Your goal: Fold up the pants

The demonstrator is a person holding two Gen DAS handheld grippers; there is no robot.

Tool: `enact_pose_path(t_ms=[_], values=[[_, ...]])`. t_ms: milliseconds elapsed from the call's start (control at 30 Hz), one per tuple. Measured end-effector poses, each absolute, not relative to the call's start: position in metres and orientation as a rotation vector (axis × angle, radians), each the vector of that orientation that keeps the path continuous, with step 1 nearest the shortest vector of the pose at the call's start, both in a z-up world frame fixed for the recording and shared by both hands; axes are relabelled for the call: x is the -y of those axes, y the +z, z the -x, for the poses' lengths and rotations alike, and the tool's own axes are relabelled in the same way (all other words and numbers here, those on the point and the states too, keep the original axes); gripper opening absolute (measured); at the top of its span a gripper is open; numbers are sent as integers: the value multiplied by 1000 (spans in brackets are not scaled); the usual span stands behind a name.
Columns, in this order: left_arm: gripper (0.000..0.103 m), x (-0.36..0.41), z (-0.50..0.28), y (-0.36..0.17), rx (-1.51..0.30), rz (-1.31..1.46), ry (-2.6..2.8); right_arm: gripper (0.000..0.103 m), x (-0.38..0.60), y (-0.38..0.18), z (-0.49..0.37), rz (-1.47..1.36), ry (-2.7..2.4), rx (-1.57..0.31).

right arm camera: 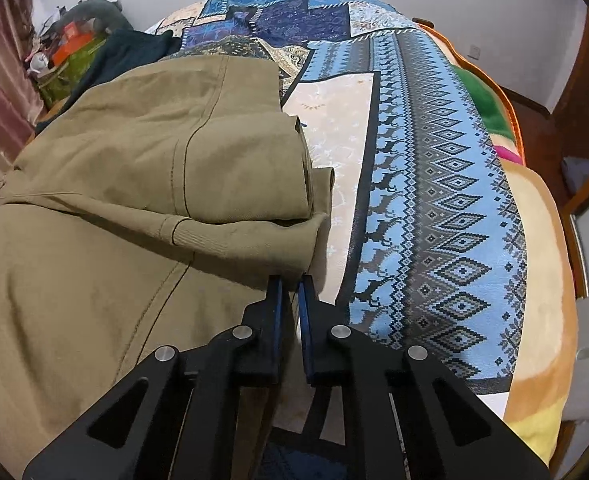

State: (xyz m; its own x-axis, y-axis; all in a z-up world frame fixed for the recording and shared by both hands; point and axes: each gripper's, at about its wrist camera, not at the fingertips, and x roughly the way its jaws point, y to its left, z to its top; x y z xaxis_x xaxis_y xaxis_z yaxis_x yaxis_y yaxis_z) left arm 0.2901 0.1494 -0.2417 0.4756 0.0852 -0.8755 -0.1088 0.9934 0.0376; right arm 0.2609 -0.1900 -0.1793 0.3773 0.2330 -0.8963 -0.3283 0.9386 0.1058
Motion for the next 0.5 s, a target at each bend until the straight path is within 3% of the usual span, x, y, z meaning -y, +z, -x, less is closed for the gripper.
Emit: enact_pose_path(t_ms=[500], values=[[92, -153, -280, -203, -1038, 30, 85, 9, 204, -140, -243, 61, 398, -1060]])
